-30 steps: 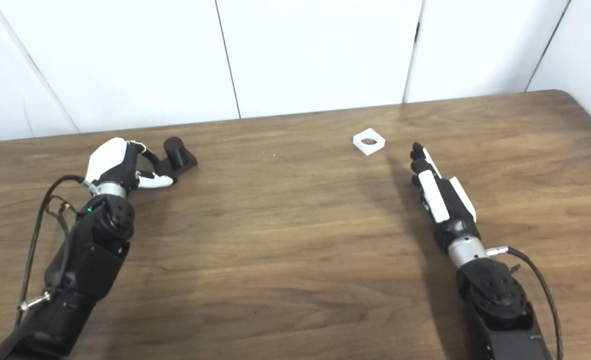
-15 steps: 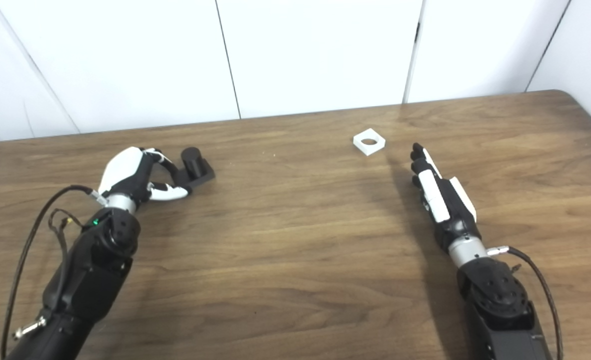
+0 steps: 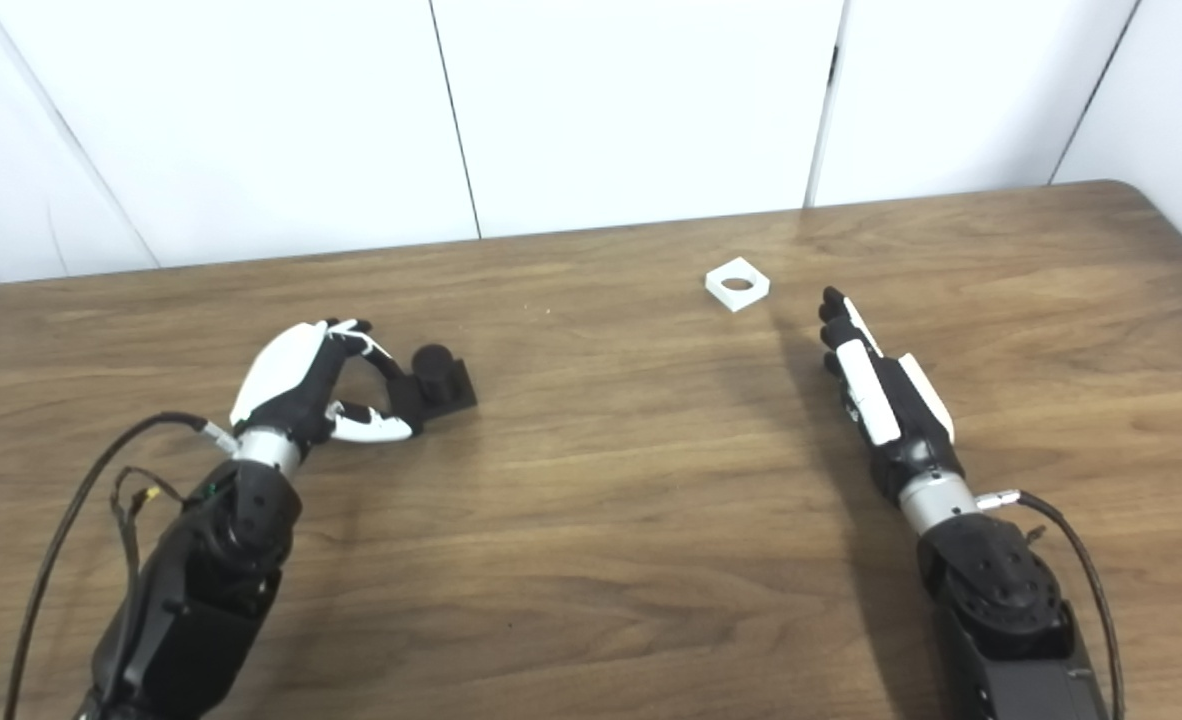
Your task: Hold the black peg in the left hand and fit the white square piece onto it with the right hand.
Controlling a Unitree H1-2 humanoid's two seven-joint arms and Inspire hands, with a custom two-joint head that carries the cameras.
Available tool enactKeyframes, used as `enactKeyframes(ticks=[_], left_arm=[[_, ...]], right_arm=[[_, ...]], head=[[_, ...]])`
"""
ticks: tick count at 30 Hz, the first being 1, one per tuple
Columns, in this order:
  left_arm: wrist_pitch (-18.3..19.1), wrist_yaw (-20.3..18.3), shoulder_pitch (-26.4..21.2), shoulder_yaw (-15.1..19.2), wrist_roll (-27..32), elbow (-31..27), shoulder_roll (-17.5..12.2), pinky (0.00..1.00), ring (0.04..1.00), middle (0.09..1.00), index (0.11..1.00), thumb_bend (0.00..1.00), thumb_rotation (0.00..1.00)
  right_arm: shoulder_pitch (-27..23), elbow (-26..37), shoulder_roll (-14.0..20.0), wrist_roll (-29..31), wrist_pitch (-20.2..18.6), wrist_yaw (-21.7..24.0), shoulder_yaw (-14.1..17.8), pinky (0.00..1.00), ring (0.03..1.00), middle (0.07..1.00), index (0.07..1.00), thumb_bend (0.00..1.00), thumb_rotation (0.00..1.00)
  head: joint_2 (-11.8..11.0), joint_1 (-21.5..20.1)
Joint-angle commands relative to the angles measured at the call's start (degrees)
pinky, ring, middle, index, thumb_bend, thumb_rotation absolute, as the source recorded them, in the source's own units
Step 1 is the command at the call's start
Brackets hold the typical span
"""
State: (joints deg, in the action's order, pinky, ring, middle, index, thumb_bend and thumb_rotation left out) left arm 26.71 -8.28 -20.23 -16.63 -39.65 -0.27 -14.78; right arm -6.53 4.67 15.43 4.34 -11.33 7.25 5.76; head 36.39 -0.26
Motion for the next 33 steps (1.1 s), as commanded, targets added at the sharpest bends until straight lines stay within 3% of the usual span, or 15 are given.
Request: enactKeyframes(ticks=[1, 19, 24, 33], left_arm=[[-0.1, -0.8, -0.7, -0.6, -1.2, -4.1, 0.1, 0.91, 1.0, 0.932, 0.493, 0.5, 0.07], [-2.0, -5.0, 8.8, -5.9, -4.0, -18.2, 2.2, 0.84, 0.999, 0.921, 0.491, 0.5, 0.07], [0.0, -9.5, 10.8, -7.2, -7.0, -21.4, 3.1, 0.84, 1.0, 0.926, 0.492, 0.49, 0.07], [0.1, -14.7, 14.0, -7.2, -10.5, -24.1, 5.2, 0.81, 1.0, 0.925, 0.494, 0.49, 0.07]], right_arm=[[-1.9, 2.4, 1.5, 0.4, 0.5, 0.5, 0.6, 1.0, 1.0, 1.0, 1.0, 0.61, 1.0], [-2.5, 3.7, 2.8, 0.2, -1.5, 1.0, 0.1, 1.0, 1.0, 1.0, 1.0, 0.66, 1.0], [-2.6, 3.8, 3.0, 0.3, -1.7, 1.5, 0.2, 1.0, 1.0, 1.0, 1.0, 0.65, 1.0], [-2.8, 3.7, 2.9, 0.3, -1.7, 2.1, 0.1, 1.0, 1.0, 1.0, 1.0, 0.62, 1.0]], head=[[0.1, -0.1], [0.9, -0.5], [1.2, -0.1], [1.5, 0.1]])
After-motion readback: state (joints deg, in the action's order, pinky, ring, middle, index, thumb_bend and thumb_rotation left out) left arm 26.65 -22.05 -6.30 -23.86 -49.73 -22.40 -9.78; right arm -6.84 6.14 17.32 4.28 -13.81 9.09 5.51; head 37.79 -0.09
